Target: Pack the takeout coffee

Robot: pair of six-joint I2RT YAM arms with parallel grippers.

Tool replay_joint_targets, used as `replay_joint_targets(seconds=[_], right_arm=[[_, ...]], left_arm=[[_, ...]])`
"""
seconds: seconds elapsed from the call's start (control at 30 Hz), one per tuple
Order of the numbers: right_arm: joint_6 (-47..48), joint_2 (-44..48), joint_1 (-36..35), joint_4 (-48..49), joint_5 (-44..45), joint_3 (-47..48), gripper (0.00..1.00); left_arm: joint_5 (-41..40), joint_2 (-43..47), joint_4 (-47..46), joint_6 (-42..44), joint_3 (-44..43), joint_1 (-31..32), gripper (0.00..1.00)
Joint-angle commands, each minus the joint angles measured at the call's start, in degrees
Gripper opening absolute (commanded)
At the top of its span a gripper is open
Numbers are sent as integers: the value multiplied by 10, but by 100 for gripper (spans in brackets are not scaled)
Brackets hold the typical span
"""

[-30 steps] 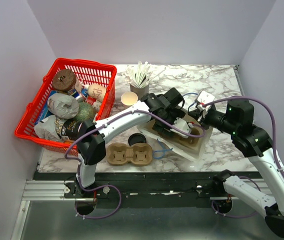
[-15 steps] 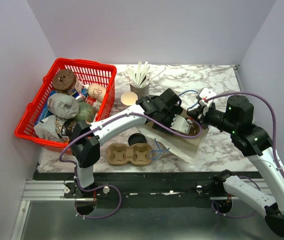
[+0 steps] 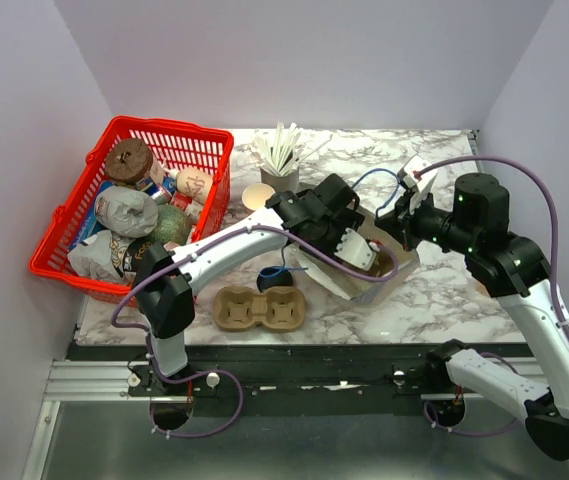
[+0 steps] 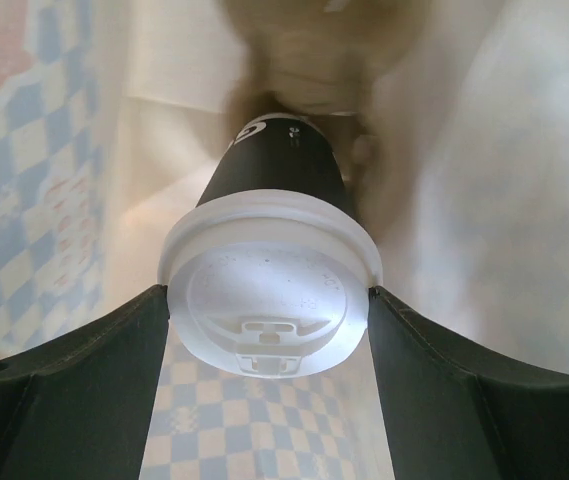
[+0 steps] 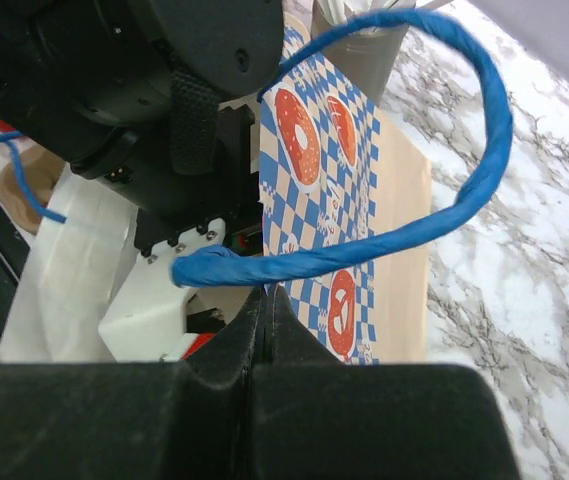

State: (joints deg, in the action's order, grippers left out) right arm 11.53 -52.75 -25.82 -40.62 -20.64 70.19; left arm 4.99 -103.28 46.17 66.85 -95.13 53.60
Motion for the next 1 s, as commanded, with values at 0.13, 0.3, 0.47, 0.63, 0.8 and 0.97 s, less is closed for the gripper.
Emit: replay_joint_targets(seconds=[0.13,0.3,0.47,0.63,0.8,0.97], right_arm=[[-32,-18,19,-71,-12,47,1],[4,-13,19,-71,-9,31,1],[35,14,19,-46,-36,-5,1],[70,43,19,-34,-65,-49,1],[83,83,19,5,-67,-85,1],[75,83,19,56,-33,-94,0]], left_arm=[[66,-19,129,65,-101,-10,0],[133,-102,289,69,-226,-18,0],[146,-115,318,86,-230,-20,0],[115,-119,295,86,-215,-14,0],[99,-121,267,86,-199,-11,0],[99,-128,270,99,-188,-10,0]])
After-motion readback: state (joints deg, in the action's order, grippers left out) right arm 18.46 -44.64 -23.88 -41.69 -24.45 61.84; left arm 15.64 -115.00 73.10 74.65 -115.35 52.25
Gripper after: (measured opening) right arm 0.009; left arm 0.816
